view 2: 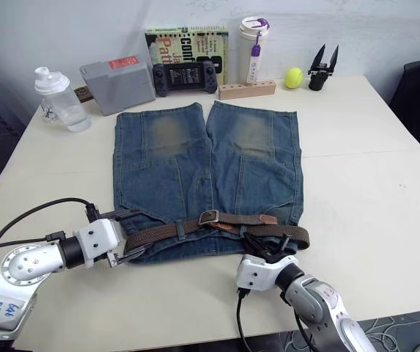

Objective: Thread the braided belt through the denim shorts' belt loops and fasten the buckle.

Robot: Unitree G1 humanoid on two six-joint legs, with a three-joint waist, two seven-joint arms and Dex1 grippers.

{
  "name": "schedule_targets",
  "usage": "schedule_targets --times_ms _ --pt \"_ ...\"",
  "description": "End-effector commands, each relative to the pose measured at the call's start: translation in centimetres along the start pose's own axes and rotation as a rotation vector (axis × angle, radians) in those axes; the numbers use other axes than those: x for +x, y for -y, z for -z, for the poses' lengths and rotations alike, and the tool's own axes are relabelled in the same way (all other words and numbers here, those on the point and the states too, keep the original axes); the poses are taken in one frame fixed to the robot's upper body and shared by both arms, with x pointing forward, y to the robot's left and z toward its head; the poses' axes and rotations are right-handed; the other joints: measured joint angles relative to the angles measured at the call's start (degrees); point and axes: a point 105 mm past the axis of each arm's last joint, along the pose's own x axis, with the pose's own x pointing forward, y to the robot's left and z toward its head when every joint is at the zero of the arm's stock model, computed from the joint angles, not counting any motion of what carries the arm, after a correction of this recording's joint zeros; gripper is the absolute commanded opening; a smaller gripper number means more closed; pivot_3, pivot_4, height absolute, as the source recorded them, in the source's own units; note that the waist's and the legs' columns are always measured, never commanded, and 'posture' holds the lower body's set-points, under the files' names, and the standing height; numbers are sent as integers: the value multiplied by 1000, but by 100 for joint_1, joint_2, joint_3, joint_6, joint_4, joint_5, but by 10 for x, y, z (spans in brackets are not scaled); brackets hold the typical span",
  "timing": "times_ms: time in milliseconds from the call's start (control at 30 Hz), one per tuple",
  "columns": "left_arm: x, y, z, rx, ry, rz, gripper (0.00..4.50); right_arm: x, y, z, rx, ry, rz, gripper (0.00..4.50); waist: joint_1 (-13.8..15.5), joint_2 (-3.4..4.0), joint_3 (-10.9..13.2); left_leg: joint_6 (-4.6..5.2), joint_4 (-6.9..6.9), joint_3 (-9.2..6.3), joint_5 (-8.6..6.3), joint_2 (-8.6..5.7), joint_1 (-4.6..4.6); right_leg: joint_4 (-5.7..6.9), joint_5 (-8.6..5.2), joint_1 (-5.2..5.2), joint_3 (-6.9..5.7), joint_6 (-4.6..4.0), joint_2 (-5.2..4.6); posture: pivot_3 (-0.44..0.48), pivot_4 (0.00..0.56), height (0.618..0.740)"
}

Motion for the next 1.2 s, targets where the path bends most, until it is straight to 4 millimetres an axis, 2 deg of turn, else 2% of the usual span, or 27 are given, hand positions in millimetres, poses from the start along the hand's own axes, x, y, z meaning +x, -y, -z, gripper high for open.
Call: schedule_targets --times_ms 33,133,267,367,400,600,833,1100,1200 --pt "1 -5 -3 72 5 -50 4079 -1 -12 12 25 -54 -48 0 0 0 0 0 0 -1 0 0 0 0 0 0 -1 0 0 0 150 726" --pt "4 -5 -10 115 39 -79 3329 -1 -13 12 26 -52 -51 0 1 0 0 2 0 -7 -1 2 1 1 0 0 -1 0 -2 0 150 726" --pt "5 8 -13 128 56 -50 1509 1 -14 12 32 -54 -56 0 -1 0 0 4 0 -20 -2 5 2 2 0 0 -3 0 -4 0 150 726" --pt "4 13 -2 122 6 -60 154 2 -14 13 44 -58 -55 0 -1 0 0 6 0 -19 -3 12 3 2 0 0 -3 0 -4 0 150 726" --pt "3 13 4 111 -17 -73 36 2 -13 13 51 -61 -53 0 -1 -3 -2 7 0 -19 -4 14 3 2 0 0 -4 0 -4 0 150 726" --pt "-24 6 64 -70 -227 -252 36 3 -10 19 93 -103 -39 0 -8 2 -4 21 1 -10 -12 40 12 8 -2 0 -3 -4 -4 0 150 726" --pt "-60 3 106 -302 -320 -435 36 4 -9 23 106 -124 -37 0 -30 22 -15 22 0 1 -23 54 27 20 -10 -1 -2 -17 -3 0 150 726" --pt "-81 11 133 -478 -385 -547 36 4 -8 24 114 -134 -36 0 -141 70 -44 15 -6 8 -34 62 36 30 -19 -1 -8 -31 3 0 150 726" --pt "-74 17 128 -470 -357 -507 36 4 -8 23 114 -134 -34 0 -141 72 -45 14 -6 9 -35 63 41 30 -20 -1 -8 -32 5 0 150 726"
